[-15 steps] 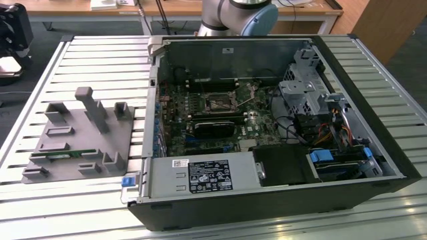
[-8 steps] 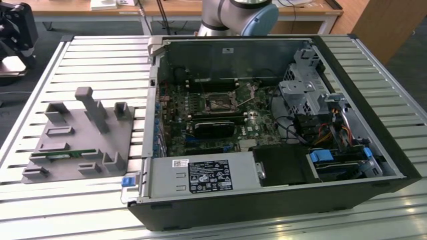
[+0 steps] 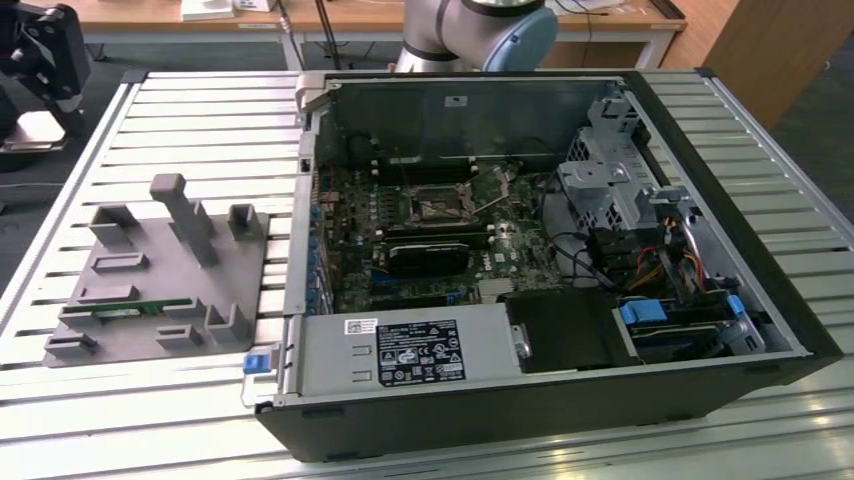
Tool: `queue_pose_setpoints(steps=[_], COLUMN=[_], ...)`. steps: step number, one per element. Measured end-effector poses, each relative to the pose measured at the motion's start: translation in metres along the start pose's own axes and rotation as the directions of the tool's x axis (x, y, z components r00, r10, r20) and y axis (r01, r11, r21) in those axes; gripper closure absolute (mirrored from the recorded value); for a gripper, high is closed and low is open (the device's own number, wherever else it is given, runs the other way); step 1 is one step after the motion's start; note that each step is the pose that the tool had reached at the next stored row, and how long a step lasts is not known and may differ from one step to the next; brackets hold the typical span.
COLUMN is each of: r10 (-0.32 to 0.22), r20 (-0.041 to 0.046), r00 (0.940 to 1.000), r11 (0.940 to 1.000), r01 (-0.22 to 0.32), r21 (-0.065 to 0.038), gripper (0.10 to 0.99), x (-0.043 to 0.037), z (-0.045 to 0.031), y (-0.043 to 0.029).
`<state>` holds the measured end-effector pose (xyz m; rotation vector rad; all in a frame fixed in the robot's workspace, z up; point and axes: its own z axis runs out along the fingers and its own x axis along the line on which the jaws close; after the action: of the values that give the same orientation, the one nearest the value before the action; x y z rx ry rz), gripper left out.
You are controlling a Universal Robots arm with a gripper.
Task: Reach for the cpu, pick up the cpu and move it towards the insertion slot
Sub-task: 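Pick up the cpu and move it towards the insertion slot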
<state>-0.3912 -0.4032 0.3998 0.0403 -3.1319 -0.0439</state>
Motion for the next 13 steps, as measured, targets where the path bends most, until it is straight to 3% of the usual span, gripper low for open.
queue_pose_setpoints(steps=[13], r10=[0.000], r20=[0.0000], r00=[1.0000], r11=[1.0000], r01=[0.000], r21=[0.000], gripper=[0.541], x=[-0.0187], z=[-0.0013], y=[-0.0004])
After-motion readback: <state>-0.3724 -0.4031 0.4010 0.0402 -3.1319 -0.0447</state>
